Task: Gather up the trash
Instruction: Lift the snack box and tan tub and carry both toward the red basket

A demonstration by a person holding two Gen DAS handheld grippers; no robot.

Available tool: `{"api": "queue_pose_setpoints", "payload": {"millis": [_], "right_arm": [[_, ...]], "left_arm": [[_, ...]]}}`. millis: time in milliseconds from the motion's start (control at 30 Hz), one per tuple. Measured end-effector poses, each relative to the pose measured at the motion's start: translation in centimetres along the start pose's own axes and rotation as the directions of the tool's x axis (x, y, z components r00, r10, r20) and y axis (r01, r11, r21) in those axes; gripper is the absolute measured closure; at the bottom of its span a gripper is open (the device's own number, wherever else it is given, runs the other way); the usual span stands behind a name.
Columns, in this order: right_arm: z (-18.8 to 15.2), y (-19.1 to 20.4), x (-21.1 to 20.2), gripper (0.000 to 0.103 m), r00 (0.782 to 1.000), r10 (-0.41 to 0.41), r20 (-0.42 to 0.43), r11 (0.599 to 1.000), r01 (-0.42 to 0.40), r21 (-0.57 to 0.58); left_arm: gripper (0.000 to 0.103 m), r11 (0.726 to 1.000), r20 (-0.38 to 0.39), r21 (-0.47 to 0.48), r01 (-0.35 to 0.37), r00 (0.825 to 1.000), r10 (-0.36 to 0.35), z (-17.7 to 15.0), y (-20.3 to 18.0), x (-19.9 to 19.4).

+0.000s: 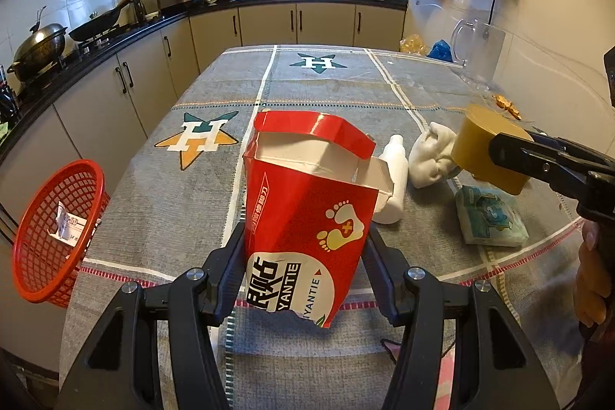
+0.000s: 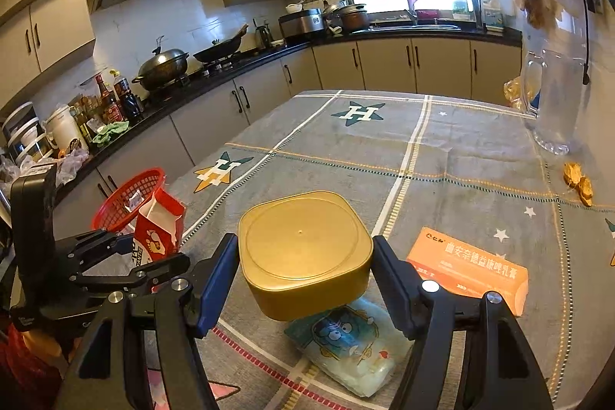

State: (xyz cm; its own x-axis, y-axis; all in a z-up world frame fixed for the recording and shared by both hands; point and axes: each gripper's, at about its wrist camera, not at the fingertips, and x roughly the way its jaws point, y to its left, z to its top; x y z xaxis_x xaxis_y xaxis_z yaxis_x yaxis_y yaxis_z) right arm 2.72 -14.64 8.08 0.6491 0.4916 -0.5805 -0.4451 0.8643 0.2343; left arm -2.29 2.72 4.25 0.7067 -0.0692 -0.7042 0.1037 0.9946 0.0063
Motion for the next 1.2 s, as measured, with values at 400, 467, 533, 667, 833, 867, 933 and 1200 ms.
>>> {"api": "queue_pose_setpoints", "payload": {"millis": [400,467,533,667,833,867,933,1200], "right_arm": [[0.1,-0.7,0.3,0.030,1.000,-0.003,-0.007,1.000,0.003,0.007],[0.2,-0.6,0.2,0.030,1.000,-0.002,-0.002,1.000,0.002,0.005],[0.2,-0.4,0.1,0.030,1.000,0.001,0.001,1.000,-0.001,0.002],[0.2,0.1,-0.2,0.030,1.000,0.002,0.011,1.000,-0.002,-0.017],[0.2,0.3,-0.5,0.030,1.000,0.001,0.019,1.000,0.000,-0.022],[0.2,0.4,-0.5,0.030,1.000,0.000,0.023,1.000,0.001,-0.022],[0.3,0.4,-0.6,0.030,1.000,0.005,0.023,1.000,-0.005,-0.019],[0.2,0.6,-0.7,0.030,1.000,0.017,0.022,1.000,-0.017,-0.024]], "left_arm": [[0.047,1.000,-0.005,-0.004,-0.012,1.000,0.012,0.0,0.2,0.0],[0.047,1.000,-0.003,0.002,-0.016,1.000,0.016,-0.1,0.2,-0.1],[0.046,1.000,0.000,0.007,-0.017,1.000,0.017,-0.1,0.0,-0.3],[0.046,1.000,0.002,0.015,-0.024,1.000,0.024,-0.3,-0.3,-0.6],[0.046,0.999,0.005,0.023,-0.025,1.000,0.025,-0.3,-0.9,-1.0],[0.046,0.999,0.006,0.024,-0.025,1.000,0.025,-0.3,-0.9,-1.0],[0.046,0.999,0.008,0.026,-0.025,1.000,0.025,-0.3,-1.0,-1.0],[0.046,0.999,0.010,0.030,-0.032,0.999,0.032,-0.5,-1.1,-0.9]]}}
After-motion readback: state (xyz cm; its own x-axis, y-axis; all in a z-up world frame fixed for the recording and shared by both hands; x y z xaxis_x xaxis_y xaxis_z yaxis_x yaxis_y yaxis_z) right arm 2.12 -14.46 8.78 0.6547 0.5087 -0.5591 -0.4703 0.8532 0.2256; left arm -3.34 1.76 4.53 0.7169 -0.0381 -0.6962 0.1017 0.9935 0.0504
